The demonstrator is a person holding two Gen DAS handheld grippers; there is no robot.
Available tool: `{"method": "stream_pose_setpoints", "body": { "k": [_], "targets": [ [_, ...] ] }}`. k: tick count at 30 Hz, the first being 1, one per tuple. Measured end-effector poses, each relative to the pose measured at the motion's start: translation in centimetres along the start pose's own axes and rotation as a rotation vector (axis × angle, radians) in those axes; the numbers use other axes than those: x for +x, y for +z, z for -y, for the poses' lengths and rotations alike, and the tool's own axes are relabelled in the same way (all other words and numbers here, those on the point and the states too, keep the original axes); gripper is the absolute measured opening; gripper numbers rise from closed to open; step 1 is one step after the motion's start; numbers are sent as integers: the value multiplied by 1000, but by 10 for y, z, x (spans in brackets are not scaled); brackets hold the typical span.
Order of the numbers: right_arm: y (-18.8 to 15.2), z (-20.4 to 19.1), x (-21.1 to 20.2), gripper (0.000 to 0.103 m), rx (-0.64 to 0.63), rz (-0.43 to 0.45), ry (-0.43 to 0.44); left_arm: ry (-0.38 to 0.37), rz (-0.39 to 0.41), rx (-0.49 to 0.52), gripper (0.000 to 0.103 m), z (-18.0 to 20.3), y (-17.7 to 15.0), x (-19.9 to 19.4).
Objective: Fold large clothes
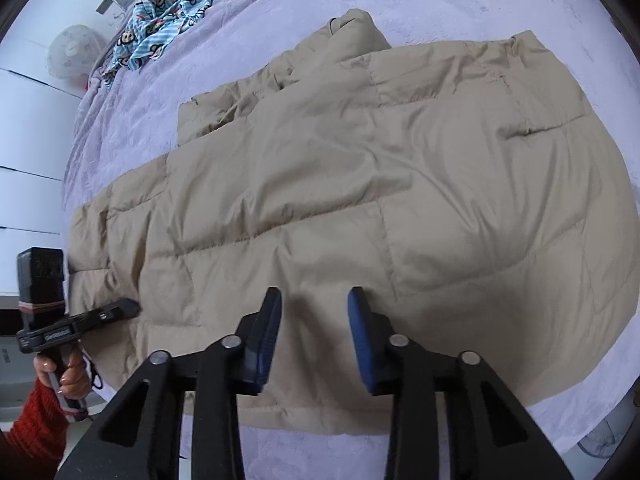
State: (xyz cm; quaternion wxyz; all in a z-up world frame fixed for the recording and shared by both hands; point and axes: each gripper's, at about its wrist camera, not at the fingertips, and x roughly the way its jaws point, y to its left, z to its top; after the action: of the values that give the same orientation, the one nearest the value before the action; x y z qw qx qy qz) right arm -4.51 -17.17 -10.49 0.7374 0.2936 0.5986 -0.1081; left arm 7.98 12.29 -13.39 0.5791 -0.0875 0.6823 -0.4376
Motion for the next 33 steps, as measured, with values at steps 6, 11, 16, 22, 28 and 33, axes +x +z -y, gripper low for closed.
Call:
{"method": "stream_pose_setpoints", "body": {
  "k": [6, 11, 16, 22, 28, 33],
  "targets": [
    [20, 11, 37, 20, -19, 14, 86, 12, 33, 35, 29, 82, 7, -11],
    [30, 18, 64, 15, 8, -8, 169, 68, 16, 82, 29, 158, 19, 17],
    [34, 31, 79, 10, 49, -42, 237, 171, -27, 167, 29, 218, 36, 65],
    [27, 79, 31, 11, 174, 5, 335, 173, -120, 248, 43, 253, 58, 113],
    [-16, 142, -33, 18, 285, 119, 325, -4, -251, 300, 69, 262, 79, 172],
    [-62, 165, -65, 65, 364, 181, 281, -34, -300, 268, 69, 265, 102, 231]
  ]
}}
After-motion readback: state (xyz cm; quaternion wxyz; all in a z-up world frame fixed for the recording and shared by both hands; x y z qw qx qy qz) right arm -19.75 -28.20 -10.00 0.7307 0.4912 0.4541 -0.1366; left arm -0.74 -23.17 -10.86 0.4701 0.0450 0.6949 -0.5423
